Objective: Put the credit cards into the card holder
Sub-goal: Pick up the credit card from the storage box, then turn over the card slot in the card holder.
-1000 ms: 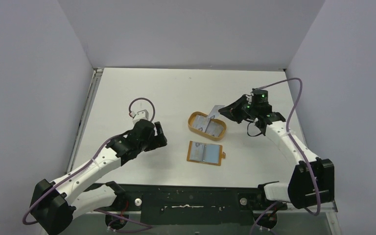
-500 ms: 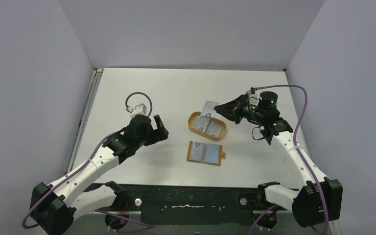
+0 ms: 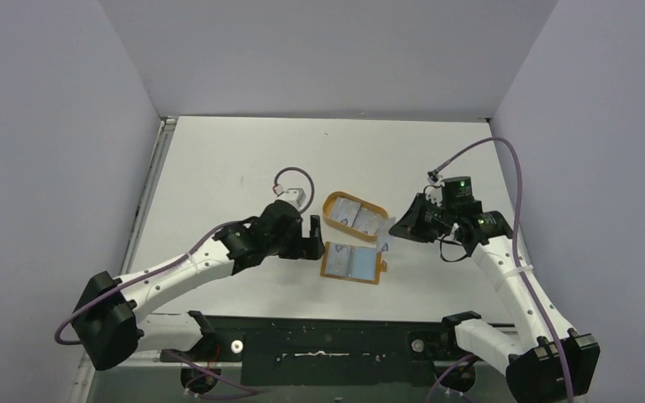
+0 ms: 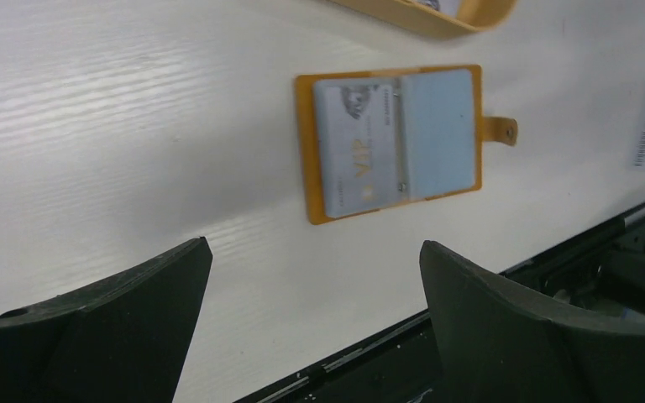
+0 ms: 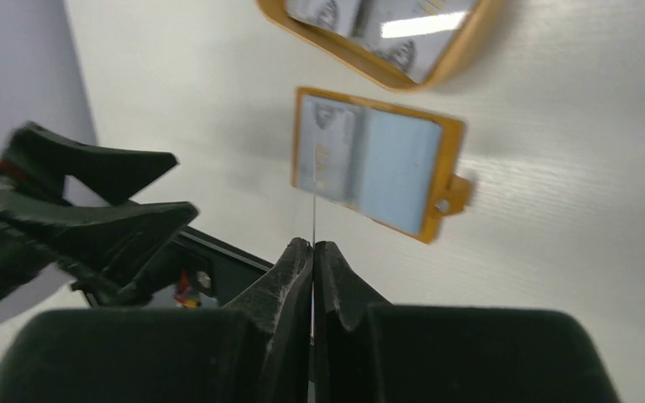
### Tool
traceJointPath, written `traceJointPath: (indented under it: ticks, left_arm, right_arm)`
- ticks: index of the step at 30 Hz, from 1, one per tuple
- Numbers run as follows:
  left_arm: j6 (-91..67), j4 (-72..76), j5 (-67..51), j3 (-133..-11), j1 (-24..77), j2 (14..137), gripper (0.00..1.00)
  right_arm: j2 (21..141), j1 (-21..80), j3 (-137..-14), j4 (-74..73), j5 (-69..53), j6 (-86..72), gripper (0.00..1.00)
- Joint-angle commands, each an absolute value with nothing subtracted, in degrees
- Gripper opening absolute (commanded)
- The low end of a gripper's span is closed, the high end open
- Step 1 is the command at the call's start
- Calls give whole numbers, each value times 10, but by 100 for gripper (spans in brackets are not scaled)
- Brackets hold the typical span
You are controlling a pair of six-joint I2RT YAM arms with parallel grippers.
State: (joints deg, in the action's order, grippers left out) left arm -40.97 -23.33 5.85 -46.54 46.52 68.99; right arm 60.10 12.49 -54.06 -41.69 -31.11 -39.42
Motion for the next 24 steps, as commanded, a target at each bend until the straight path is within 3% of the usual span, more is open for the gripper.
traceJointPath:
  ticks: [1,12,24]
  left_arm:
    - [-375,-196,48,-534,511,746,93]
    - [-304,-293,83,-732,591,968,88]
    - [-291,-341,157,-798,601,1091,90]
  right_arm:
    - [564,134,-474,-470,-239,-315,0]
    - [502,154,-364,-401,-248,-342,0]
    - [526,190,-302,-300,-257,-367,0]
